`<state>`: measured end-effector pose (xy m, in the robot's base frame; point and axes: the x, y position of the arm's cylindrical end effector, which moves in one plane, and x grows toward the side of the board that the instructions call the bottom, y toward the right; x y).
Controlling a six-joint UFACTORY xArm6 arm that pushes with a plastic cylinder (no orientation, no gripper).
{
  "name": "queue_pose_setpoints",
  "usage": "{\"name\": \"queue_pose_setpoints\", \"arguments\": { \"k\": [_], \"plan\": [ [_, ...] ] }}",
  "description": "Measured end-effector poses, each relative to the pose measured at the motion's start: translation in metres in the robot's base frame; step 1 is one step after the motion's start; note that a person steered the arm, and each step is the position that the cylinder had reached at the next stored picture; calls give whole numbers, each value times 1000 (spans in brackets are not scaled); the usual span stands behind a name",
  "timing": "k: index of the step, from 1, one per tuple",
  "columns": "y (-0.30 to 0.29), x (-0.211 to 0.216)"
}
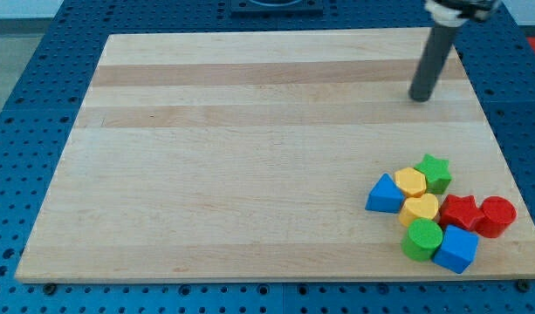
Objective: Push the blue triangle slightly downwards
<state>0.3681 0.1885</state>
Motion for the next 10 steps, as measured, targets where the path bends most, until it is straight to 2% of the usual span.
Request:
{"name": "queue_pose_setpoints", "arguments": {
  "k": [1, 3, 6, 10],
  "plan": [
    [-31, 59],
    [-32, 115],
    [-88, 131],
    [-88, 197]
  ]
}}
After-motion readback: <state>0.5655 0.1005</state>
